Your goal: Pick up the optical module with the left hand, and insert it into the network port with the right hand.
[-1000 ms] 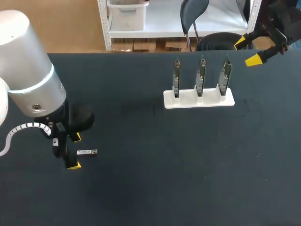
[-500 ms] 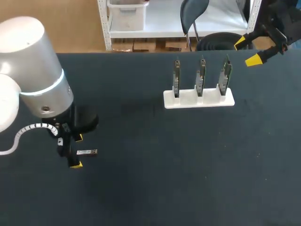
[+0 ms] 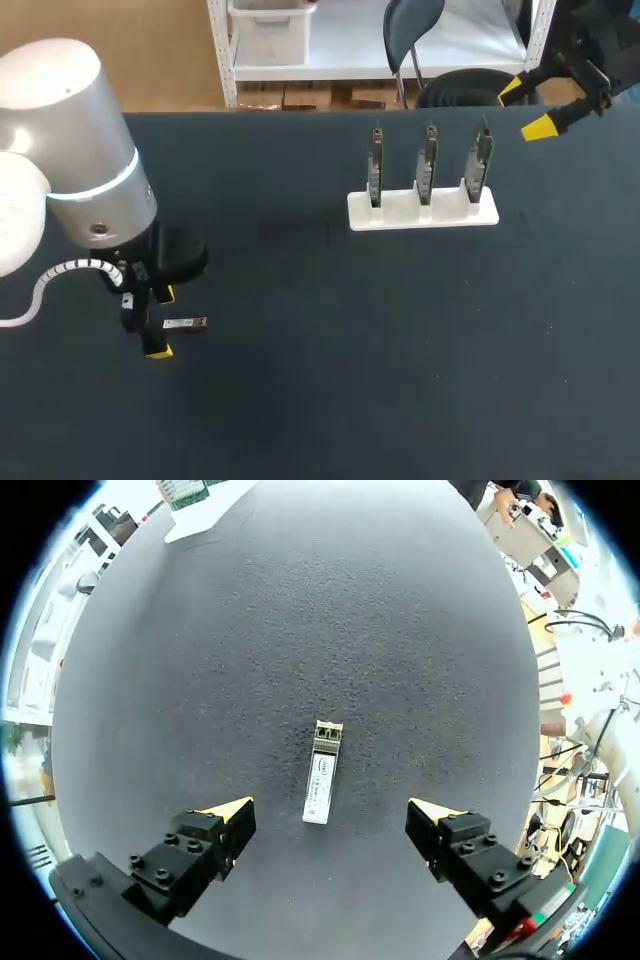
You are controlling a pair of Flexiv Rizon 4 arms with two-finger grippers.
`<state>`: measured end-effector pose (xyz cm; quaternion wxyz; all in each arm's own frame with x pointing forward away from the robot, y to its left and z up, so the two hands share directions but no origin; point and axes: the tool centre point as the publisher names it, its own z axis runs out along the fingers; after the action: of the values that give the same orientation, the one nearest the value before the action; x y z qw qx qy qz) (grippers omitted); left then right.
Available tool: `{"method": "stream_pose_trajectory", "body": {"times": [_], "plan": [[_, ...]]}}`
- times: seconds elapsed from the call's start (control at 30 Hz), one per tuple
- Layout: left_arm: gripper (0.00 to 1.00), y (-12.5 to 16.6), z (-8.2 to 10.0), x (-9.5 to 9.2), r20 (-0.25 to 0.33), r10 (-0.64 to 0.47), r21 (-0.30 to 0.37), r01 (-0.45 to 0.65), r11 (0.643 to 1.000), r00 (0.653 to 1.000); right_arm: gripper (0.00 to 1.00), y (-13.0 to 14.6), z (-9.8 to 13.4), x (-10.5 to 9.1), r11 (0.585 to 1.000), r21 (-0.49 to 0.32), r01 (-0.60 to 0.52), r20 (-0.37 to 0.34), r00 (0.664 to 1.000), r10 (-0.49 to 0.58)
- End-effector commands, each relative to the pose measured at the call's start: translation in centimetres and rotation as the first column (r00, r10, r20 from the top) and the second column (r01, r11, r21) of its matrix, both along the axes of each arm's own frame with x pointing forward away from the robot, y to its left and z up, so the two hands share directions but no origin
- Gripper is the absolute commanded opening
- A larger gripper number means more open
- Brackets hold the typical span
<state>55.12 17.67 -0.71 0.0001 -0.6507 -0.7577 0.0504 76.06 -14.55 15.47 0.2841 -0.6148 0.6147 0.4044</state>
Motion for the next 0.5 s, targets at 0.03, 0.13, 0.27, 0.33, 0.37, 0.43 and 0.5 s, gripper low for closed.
{"method": "stream_pose_trajectory", "body": {"times": [0.03, 0.13, 0.27, 0.33, 0.37, 0.43, 0.5], "plan": [[1.0, -0.23, -0.33, 0.26, -0.011, -0.003, 0.004, 0.003, 1.0, 1.0, 1.0, 0.05, -0.03, -0.12, 1.0, 0.0, 0.003, 0.003, 1.0, -0.003], [1.0, -0.3, -0.52, 0.24, -0.013, -0.003, 0.005, 0.003, 1.0, 1.0, 1.0, 0.05, -0.03, -0.12, 1.0, 0.0, 0.003, 0.003, 1.0, -0.003], [1.0, -0.44, -0.86, 0.1, -0.016, 0.001, 0.007, 0.0, 1.0, 1.0, 1.0, 0.05, -0.03, -0.12, 1.0, 0.0, 0.003, 0.003, 1.0, -0.003], [1.0, -0.51, -1.06, -0.11, -0.024, -0.002, 0.011, 0.002, 1.0, 1.0, 1.0, 0.05, -0.03, -0.12, 1.0, 0.0, 0.003, 0.003, 1.0, -0.003], [1.0, -0.52, -1.11, -0.18, -0.026, -0.003, 0.012, 0.003, 1.0, 1.0, 1.0, 0.05, -0.03, -0.12, 1.0, 0.0, 0.003, 0.003, 1.0, -0.003], [1.0, -0.53, -1.15, -0.24, -0.028, -0.002, 0.013, 0.002, 1.0, 1.0, 1.0, 0.05, -0.03, -0.12, 1.0, 0.0, 0.003, 0.003, 1.0, -0.003], [1.0, -0.48, -1.31, -0.33, -0.029, 0.001, 0.016, -0.001, 1.0, 1.0, 1.0, 0.05, -0.03, -0.12, 1.0, 0.0, 0.003, 0.003, 1.0, -0.003]]}}
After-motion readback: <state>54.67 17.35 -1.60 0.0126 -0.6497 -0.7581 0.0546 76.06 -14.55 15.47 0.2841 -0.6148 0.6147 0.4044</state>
